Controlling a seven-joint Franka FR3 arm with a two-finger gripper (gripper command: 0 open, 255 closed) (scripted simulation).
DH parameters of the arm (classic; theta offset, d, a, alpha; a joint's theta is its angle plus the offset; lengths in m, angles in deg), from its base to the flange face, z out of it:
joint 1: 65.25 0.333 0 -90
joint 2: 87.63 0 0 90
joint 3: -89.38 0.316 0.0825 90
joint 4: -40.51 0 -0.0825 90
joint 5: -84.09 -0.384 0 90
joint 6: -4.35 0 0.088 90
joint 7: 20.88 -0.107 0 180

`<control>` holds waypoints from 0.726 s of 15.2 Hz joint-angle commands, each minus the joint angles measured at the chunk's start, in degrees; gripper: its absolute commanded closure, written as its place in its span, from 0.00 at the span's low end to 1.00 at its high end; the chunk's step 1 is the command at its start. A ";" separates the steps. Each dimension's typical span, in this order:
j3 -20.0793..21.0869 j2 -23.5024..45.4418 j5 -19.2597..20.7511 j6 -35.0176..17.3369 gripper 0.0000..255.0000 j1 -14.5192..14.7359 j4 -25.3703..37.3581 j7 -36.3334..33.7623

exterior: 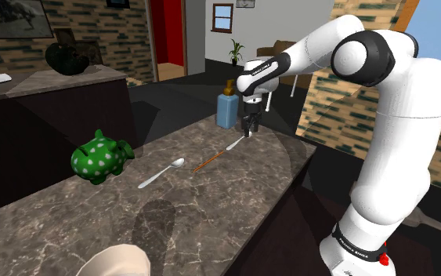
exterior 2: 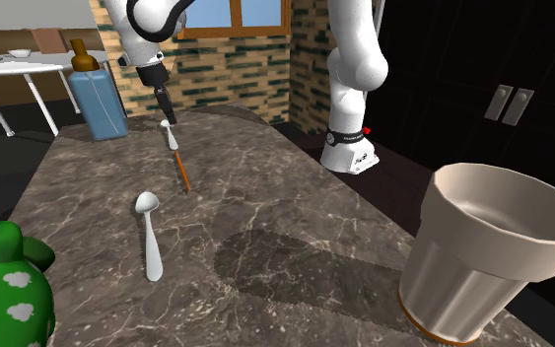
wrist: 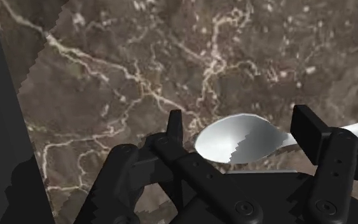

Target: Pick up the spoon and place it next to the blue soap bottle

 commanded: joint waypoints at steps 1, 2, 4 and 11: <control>0.00 0.00 0.00 0.00 0.00 0.00 0.00 0.00; 0.00 0.00 0.00 0.00 0.00 0.00 0.00 0.00; 0.00 0.00 0.00 0.00 0.00 0.00 0.00 0.00; -0.04 -1.58 0.17 6.96 0.00 0.06 5.39 -0.12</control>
